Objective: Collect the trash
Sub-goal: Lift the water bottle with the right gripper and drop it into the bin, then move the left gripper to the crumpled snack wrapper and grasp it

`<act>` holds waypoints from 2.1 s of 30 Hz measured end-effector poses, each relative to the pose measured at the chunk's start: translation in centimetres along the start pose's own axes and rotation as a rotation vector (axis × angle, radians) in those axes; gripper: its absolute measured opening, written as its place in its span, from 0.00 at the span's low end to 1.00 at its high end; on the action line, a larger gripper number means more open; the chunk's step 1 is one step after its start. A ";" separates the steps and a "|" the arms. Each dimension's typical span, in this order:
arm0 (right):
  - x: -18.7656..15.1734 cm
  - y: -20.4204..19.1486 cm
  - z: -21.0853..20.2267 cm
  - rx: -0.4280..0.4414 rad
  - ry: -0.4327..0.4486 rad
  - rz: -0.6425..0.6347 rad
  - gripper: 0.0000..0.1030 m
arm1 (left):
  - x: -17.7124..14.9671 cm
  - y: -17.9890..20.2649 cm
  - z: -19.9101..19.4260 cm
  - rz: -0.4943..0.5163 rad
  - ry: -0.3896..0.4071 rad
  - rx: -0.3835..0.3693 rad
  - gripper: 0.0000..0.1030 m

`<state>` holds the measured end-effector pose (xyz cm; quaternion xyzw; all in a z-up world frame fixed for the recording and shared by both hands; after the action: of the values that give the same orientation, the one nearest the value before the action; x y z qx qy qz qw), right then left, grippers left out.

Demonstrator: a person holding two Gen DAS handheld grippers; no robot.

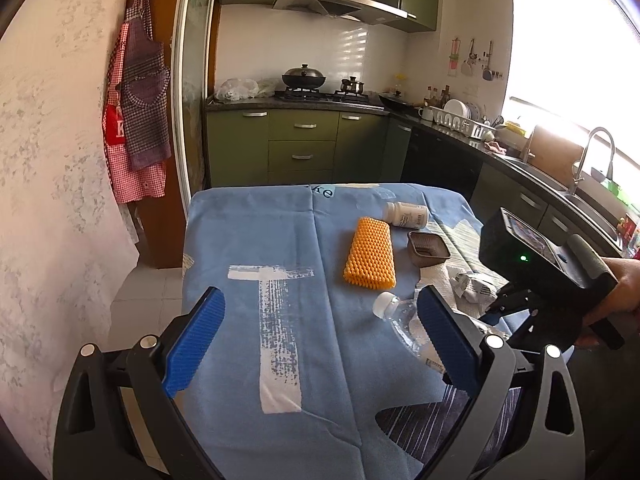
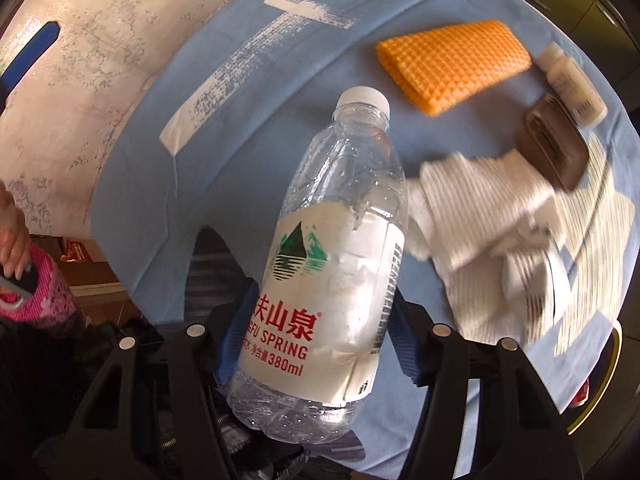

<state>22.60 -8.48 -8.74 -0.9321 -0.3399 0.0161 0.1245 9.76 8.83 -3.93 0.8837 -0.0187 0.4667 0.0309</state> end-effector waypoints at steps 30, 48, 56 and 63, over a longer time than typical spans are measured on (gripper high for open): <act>-24.6 23.8 -13.3 -0.097 0.354 0.633 0.57 | 1.0 8.7 4.4 0.124 -0.064 -0.107 0.93; -25.0 37.6 -6.6 -0.096 0.250 0.850 0.64 | 1.5 12.9 6.9 0.195 -0.107 -0.137 0.93; -29.5 30.3 -9.9 -0.054 0.497 0.819 0.65 | 0.5 14.0 9.1 0.215 -0.152 -0.174 0.93; -30.4 23.4 -9.1 0.020 0.654 0.755 0.65 | 0.0 14.0 12.6 0.199 -0.219 -0.185 0.93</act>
<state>14.98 -47.13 -7.24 -0.9451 0.0781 -0.2297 0.2191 19.27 -6.09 -10.49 0.9164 -0.1522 0.3648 0.0637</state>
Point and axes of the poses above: each gripper's, at about its wrist camera, not at the fingertips, and z roughly the way its jaws point, y to its right, x to its top, the point moved 1 cm from there along z, roughly the way its jaws point, and after that the axes turned 5 degrees about x, right-handed, at the moved point
